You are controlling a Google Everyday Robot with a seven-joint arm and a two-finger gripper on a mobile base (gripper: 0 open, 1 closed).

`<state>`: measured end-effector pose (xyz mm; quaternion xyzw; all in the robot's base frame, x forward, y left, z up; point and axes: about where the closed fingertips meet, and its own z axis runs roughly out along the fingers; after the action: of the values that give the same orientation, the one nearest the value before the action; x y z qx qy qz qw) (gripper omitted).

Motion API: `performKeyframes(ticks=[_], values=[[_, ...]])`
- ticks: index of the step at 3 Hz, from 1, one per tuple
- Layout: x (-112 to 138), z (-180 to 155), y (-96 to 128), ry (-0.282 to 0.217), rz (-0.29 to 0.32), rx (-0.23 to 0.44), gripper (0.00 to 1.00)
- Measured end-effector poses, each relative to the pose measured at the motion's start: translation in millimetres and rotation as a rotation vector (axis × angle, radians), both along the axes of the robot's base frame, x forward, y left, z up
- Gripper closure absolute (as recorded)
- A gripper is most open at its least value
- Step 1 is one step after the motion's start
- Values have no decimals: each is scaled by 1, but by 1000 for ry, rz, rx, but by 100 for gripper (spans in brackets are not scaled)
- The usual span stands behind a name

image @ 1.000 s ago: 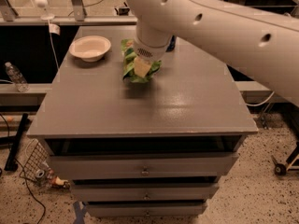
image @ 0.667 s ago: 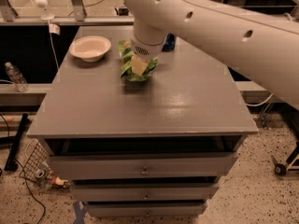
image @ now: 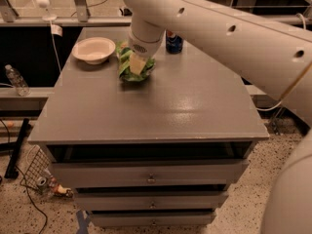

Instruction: Move green rice chip bag near paper bowl

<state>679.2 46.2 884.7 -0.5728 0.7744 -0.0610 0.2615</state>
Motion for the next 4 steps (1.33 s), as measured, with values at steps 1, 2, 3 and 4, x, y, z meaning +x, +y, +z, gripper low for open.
performKeyframes(ticks=[1, 2, 3, 4], values=[[10, -4, 10, 8, 20, 9, 100], [16, -7, 23, 18, 45, 26, 100], [19, -12, 30, 35, 53, 42, 100], [19, -14, 30, 37, 54, 40, 82]])
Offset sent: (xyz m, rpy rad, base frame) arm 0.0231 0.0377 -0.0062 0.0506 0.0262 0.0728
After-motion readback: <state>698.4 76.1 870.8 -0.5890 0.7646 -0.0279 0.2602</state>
